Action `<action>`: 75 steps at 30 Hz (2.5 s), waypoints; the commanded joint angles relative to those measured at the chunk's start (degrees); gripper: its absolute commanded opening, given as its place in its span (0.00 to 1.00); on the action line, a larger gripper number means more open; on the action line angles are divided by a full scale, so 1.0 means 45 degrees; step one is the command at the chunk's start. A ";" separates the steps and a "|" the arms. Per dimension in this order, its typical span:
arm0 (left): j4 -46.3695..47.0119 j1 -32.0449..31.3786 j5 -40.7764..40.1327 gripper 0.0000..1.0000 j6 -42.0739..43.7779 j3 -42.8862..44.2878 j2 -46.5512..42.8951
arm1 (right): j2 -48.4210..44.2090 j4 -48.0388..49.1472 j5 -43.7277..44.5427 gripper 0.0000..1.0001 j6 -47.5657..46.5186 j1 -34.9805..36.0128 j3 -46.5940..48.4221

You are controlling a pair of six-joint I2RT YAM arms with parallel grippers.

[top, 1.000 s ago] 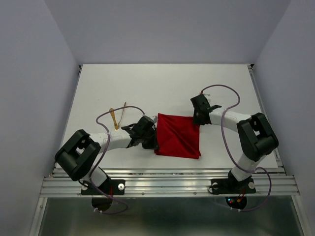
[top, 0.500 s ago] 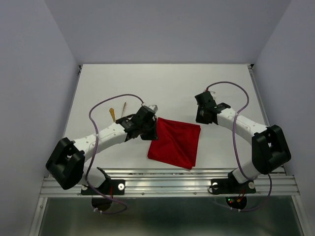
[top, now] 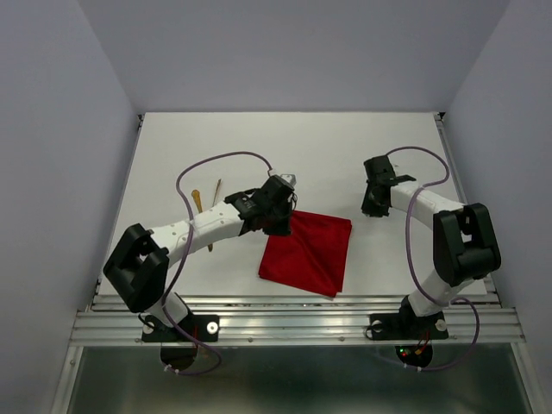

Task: Fold the napkin into a case and place the utensils inside
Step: Smooth out the lower triangle-folded napkin at the center of the board.

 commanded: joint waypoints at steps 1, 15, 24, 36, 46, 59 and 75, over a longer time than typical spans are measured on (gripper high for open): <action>-0.0437 -0.0487 -0.0507 0.07 0.0110 0.0963 0.0250 | 0.0253 0.0613 -0.0546 0.16 -0.0247 -0.0059 -0.0148; -0.0730 -0.0840 -0.0820 0.26 0.0267 0.2545 0.1813 | -0.0429 0.1726 -0.3026 0.12 0.0866 0.0995 -0.1888; -0.0730 -0.1289 -0.0780 0.41 0.0189 0.3892 0.3219 | -0.0351 0.1728 -0.3304 0.13 0.1335 0.1640 -0.1127; -0.0671 -0.1972 -0.1132 0.51 0.0012 0.5104 0.4430 | -0.1093 0.0770 -0.1719 0.28 0.1296 0.0371 -0.1438; -0.1062 -0.2012 -0.1659 0.51 0.0227 0.6294 0.5506 | -0.1699 0.0751 -0.1367 0.35 0.1413 0.0136 -0.1732; -0.2253 -0.2421 -0.2205 0.44 0.0364 0.8971 0.7574 | -0.2070 0.0751 -0.1524 0.37 0.1120 -0.0489 -0.2044; -0.2625 -0.2969 -0.2694 0.46 0.0110 0.9557 0.8298 | -0.2246 0.0770 -0.1641 0.37 0.0886 -0.0742 -0.2298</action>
